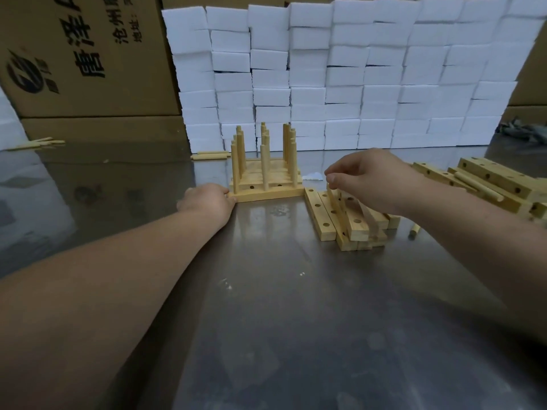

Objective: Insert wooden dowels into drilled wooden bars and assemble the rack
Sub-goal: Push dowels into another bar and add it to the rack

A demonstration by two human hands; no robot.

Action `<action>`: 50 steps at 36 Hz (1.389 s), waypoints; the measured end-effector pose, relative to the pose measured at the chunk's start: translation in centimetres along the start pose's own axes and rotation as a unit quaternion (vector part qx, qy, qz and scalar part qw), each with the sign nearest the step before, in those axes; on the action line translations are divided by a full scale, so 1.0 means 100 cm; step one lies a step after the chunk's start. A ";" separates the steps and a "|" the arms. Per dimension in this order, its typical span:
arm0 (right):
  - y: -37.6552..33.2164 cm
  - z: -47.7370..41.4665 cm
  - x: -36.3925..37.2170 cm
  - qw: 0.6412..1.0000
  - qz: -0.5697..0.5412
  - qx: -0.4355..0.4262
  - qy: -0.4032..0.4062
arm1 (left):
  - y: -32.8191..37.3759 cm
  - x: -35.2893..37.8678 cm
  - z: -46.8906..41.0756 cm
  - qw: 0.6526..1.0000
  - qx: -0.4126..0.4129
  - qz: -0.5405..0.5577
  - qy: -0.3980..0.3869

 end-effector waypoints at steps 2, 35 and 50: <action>0.000 0.000 0.000 1.000 -0.001 -0.001 -0.004 | 0.003 0.001 -0.003 1.000 0.007 -0.024 -0.001; 0.077 -0.009 0.000 0.918 0.291 0.216 -0.159 | 0.049 0.012 0.072 0.968 0.161 0.192 -0.009; 0.090 -0.009 0.010 0.911 0.343 0.180 -0.139 | 0.080 0.026 0.130 0.911 0.359 0.124 -0.161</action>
Point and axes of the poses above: each hand's wrist, its own z-axis away from the middle knuckle, its own x-axis out of the palm, y = z × x, the point moved 1 cm from there along -z, towards the middle knuckle, and after that the axes turned 11 degrees about z, right-handed, at the moved point
